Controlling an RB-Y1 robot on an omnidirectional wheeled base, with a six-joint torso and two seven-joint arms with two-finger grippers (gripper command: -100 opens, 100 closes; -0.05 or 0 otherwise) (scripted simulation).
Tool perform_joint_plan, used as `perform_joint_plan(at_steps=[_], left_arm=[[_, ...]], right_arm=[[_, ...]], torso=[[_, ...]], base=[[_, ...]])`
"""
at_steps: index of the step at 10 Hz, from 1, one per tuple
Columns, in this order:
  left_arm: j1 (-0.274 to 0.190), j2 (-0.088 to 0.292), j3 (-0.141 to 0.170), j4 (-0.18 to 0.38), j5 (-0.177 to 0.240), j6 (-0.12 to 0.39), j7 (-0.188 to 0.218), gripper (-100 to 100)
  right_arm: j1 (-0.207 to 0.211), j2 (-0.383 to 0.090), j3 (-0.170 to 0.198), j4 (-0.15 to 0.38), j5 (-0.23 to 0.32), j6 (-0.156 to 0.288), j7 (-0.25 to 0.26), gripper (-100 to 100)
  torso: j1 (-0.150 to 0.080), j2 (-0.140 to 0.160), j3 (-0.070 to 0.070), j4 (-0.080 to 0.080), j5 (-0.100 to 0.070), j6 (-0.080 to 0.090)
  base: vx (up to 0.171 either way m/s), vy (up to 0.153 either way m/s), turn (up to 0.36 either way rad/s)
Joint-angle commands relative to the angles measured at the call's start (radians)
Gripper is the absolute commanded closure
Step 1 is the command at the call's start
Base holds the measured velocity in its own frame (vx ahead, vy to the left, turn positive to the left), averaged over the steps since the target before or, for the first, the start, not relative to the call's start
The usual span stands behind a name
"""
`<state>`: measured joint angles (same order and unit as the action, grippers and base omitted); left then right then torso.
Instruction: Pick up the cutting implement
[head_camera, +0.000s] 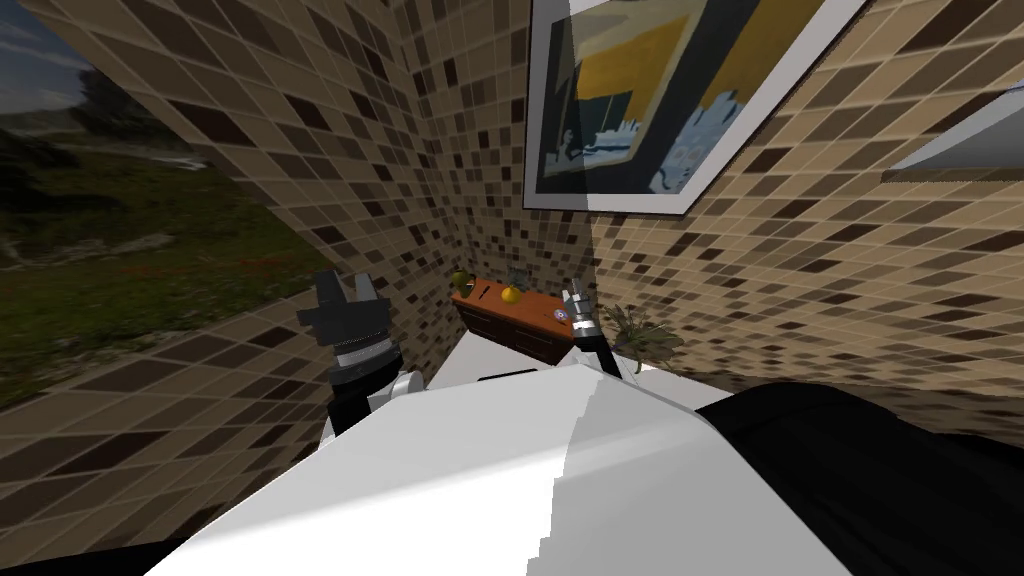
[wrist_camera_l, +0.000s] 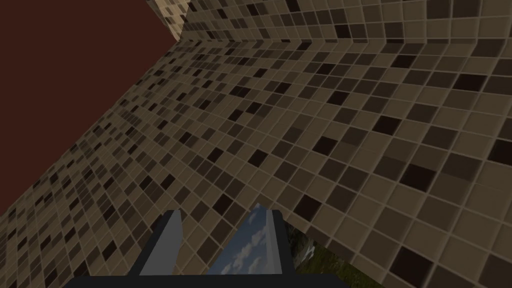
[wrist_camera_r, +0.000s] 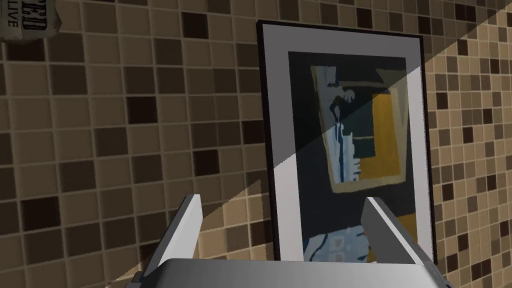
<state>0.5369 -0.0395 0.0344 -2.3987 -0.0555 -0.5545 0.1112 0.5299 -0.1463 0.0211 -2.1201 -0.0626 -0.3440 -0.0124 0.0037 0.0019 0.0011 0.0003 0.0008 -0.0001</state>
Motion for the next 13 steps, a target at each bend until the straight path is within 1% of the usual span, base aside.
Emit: perform_joint_plan(at_steps=[1,2,4,5,8,9,11,12,13], left_arm=[[0.000,0.000,0.000,0.000,0.000,0.000,0.000,0],[0.000,0.000,0.000,0.000,0.000,0.000,0.000,0],[0.000,0.000,0.000,0.000,0.000,0.000,0.000,0],[0.000,0.000,0.000,0.000,0.000,0.000,0.000,0],[0.000,0.000,0.000,0.000,0.000,0.000,0.000,0],[0.000,0.000,0.000,0.000,0.000,0.000,0.000,0],[0.000,0.000,0.000,0.000,0.000,0.000,0.000,0],[0.000,0.000,0.000,0.000,0.000,0.000,0.000,0],[0.000,0.000,0.000,0.000,0.000,0.000,0.000,0]], right_arm=[[0.011,-0.050,0.018,0.030,0.015,0.039,0.015,-100],[0.011,-0.058,0.018,0.030,0.015,0.039,0.015,-100],[0.046,-0.124,0.053,0.080,0.039,0.070,0.036,-100],[0.046,-0.124,0.053,0.080,0.039,0.070,0.036,-100],[0.104,-0.218,0.113,0.164,0.078,0.123,0.072,-100],[0.104,-0.221,0.113,0.164,0.078,0.123,0.072,-100],[0.144,-0.283,0.157,0.220,0.103,0.162,0.099,-100],[0.144,-0.283,0.157,0.222,0.103,0.162,0.099,-100],[0.163,-0.314,0.180,0.254,0.115,0.182,0.114,-100]], torso=[[0.000,0.000,0.000,0.000,0.000,0.000],[0.000,0.000,0.000,0.000,0.000,0.000],[-0.002,-0.001,0.000,0.000,0.000,0.000],[-0.001,-0.001,-0.001,0.000,0.000,0.000],[0.000,-0.001,0.000,0.000,0.000,0.000],[0.000,-0.001,0.000,0.000,0.000,0.000],[-0.002,-0.001,-0.001,0.000,0.000,0.000],[-0.002,-0.001,-0.001,0.000,0.000,0.000],[-0.003,-0.002,-0.001,0.000,-0.001,0.000]], base=[[-0.028,0.069,0.148],[-0.017,0.037,0.032],[-0.011,0.039,0.126],[-0.009,0.036,0.072],[-0.012,0.064,0.175],[-0.005,0.046,0.059],[0.002,0.027,0.178],[0.002,0.016,0.092],[0.011,0.015,0.122]])
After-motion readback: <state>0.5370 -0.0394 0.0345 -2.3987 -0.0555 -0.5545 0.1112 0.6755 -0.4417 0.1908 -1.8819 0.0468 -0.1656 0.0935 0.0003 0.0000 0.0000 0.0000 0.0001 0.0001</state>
